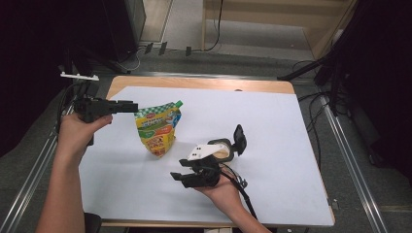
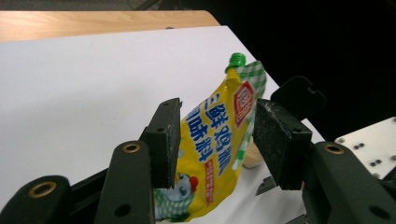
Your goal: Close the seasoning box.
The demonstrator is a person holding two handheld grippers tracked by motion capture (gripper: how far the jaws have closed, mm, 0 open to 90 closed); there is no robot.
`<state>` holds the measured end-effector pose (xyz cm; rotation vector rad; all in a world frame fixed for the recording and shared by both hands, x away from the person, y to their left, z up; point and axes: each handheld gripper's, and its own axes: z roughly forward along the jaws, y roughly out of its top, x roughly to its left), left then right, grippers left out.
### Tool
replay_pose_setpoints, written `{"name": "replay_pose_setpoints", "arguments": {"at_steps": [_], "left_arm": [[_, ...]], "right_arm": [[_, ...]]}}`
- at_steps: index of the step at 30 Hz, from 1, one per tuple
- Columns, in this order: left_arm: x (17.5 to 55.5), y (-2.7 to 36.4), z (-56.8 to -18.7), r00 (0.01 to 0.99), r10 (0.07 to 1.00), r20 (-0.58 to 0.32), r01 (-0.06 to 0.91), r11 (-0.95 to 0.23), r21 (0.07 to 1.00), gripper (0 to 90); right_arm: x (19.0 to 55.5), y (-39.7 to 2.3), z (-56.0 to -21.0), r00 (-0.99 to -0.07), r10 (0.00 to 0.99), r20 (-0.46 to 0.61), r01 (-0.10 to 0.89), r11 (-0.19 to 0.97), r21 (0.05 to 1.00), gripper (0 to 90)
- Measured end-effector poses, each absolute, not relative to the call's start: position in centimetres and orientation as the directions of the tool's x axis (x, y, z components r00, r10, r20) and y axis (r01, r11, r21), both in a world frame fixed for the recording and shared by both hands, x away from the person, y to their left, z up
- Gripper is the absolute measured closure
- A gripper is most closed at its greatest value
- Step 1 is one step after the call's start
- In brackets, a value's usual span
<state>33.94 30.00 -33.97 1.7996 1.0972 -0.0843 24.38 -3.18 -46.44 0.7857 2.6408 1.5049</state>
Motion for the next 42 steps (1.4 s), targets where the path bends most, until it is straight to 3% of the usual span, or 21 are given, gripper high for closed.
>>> {"name": "replay_pose_setpoints", "arguments": {"at_steps": [9, 13, 16, 29, 42], "left_arm": [[34.4, 31.1, -35.3, 0.566, 0.67, -0.481, 0.693, -0.069, 0.718, 51.1], [34.6, 30.6, -35.9, 0.573, 0.664, -0.48, 0.701, -0.094, 0.707, 59.0], [34.5, 30.3, -35.7, 0.577, 0.651, -0.492, 0.706, -0.094, 0.702, 59.1], [33.5, 30.8, -34.5, 0.585, 0.687, -0.43, 0.672, -0.114, 0.732, 56.7], [34.7, 31.3, -37.4, 0.542, 0.731, -0.414, 0.691, -0.107, 0.715, 51.3]], "right_arm": [[24.5, -3.7, -45.6, -0.875, 0.425, 0.232, 0.416, 0.415, 0.809, 49.5], [24.6, -4.1, -45.2, -0.871, 0.432, 0.234, 0.419, 0.406, 0.812, 50.0], [24.7, -4.3, -45.2, -0.869, 0.435, 0.234, 0.422, 0.406, 0.811, 50.1], [25.0, -4.8, -44.6, -0.868, 0.44, 0.23, 0.421, 0.404, 0.812, 51.1], [25.6, -6.6, -42.7, -0.856, 0.461, 0.233, 0.437, 0.406, 0.803, 55.7]]}}
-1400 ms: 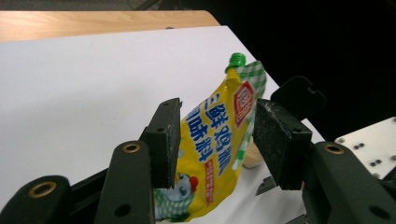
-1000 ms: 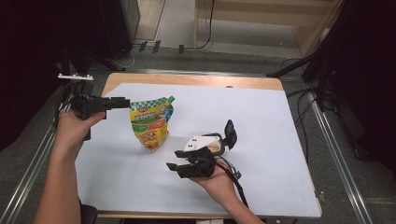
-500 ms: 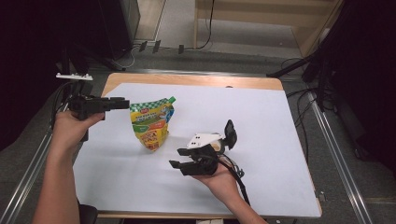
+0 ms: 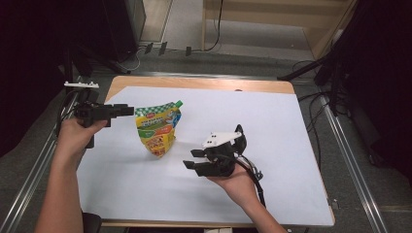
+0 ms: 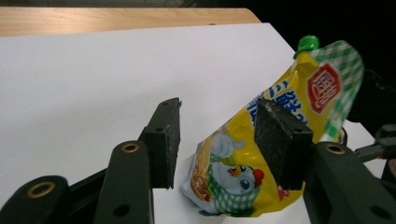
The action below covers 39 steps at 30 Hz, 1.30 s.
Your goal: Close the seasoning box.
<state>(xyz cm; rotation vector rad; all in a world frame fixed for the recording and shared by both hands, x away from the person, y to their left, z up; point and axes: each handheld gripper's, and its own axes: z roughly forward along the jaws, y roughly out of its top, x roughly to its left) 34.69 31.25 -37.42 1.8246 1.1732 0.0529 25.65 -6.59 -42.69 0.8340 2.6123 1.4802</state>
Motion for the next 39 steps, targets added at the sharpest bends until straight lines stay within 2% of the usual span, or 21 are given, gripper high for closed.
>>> {"name": "replay_pose_setpoints", "arguments": {"at_steps": [9, 20, 26, 39], "left_arm": [[35.6, 30.1, -39.5, 0.548, 0.722, -0.423, 0.713, -0.138, 0.688, 46.9], [35.8, 29.0, -40.2, 0.566, 0.711, -0.417, 0.717, -0.175, 0.675, 45.4], [35.8, 28.8, -40.3, 0.567, 0.709, -0.418, 0.718, -0.177, 0.673, 44.6], [35.9, 28.4, -40.7, 0.571, 0.701, -0.427, 0.723, -0.183, 0.666, 44.0]], "right_arm": [[26.4, -8.6, -41.4, -0.839, 0.481, 0.255, 0.468, 0.397, 0.79, 66.7], [27.4, -11.8, -39.6, -0.814, 0.513, 0.271, 0.496, 0.373, 0.784, 89.7], [27.8, -13.8, -38.6, -0.791, 0.539, 0.289, 0.517, 0.336, 0.788, 90.0], [28.8, -18.3, -37.4, -0.735, 0.626, 0.259, 0.53, 0.295, 0.795, 90.0]]}}
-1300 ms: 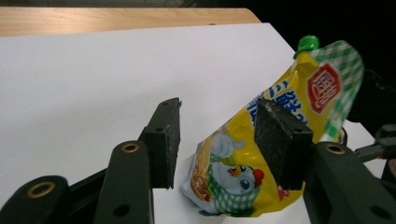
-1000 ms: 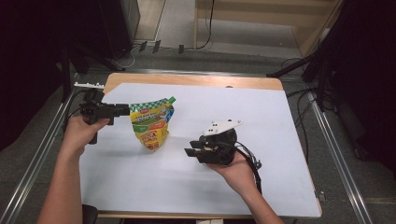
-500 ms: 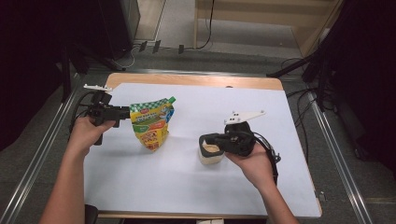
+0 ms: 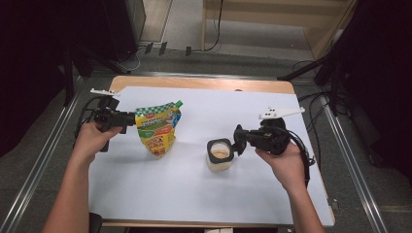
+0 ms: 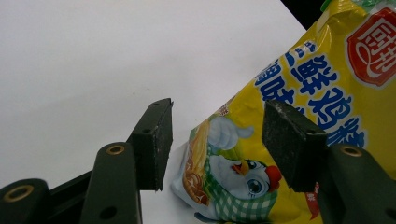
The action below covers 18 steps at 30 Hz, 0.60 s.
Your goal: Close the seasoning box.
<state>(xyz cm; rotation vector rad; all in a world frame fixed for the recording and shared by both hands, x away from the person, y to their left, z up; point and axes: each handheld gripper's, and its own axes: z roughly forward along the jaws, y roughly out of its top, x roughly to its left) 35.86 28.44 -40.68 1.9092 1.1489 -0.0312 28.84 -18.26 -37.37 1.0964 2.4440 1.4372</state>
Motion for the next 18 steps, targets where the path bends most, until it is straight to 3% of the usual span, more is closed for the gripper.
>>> {"name": "replay_pose_setpoints", "arguments": {"at_steps": [8, 18], "left_arm": [[35.9, 29.0, -40.7, 0.561, 0.702, -0.439, 0.728, -0.165, 0.666, 43.5], [36.0, 28.5, -41.0, 0.563, 0.703, -0.433, 0.731, -0.181, 0.658, 43.0]], "right_arm": [[29.3, -21.0, -37.0, -0.686, 0.68, 0.26, 0.546, 0.244, 0.801, 90.0], [30.5, -21.1, -39.7, -0.65, 0.708, 0.277, 0.599, 0.253, 0.759, 90.0]]}}
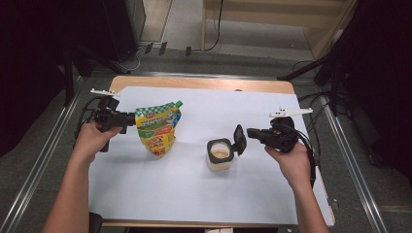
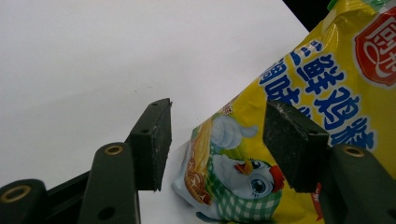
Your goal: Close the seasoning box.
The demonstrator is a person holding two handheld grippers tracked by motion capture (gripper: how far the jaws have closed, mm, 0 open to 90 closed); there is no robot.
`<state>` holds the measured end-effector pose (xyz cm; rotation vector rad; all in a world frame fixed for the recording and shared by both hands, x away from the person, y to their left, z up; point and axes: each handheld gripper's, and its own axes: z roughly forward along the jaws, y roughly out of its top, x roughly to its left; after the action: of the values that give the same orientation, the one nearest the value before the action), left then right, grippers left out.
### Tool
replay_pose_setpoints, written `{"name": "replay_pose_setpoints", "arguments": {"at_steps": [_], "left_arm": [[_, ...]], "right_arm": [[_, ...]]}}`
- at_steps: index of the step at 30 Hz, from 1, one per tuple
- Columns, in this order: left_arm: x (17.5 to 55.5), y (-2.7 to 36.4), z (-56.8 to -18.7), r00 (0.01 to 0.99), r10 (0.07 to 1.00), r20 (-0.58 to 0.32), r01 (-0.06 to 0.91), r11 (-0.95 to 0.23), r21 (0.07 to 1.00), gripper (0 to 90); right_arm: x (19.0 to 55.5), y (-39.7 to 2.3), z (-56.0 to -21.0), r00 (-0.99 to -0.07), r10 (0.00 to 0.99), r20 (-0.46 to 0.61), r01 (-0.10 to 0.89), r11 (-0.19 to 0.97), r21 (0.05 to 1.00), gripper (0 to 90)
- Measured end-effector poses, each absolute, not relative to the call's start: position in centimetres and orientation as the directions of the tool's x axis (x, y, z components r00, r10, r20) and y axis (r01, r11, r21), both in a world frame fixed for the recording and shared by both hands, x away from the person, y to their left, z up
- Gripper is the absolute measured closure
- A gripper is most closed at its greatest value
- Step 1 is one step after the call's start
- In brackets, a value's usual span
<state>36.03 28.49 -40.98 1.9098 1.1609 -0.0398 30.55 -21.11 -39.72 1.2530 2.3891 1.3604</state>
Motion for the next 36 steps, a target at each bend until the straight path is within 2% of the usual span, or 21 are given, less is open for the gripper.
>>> {"name": "replay_pose_setpoints", "arguments": {"at_steps": [36], "left_arm": [[36.2, 28.7, -41.3, 0.547, 0.709, -0.446, 0.746, -0.171, 0.644, 41.9]], "right_arm": [[29.7, -15.9, -41.4, -0.737, 0.618, 0.272, 0.563, 0.341, 0.753, 90.0]]}}
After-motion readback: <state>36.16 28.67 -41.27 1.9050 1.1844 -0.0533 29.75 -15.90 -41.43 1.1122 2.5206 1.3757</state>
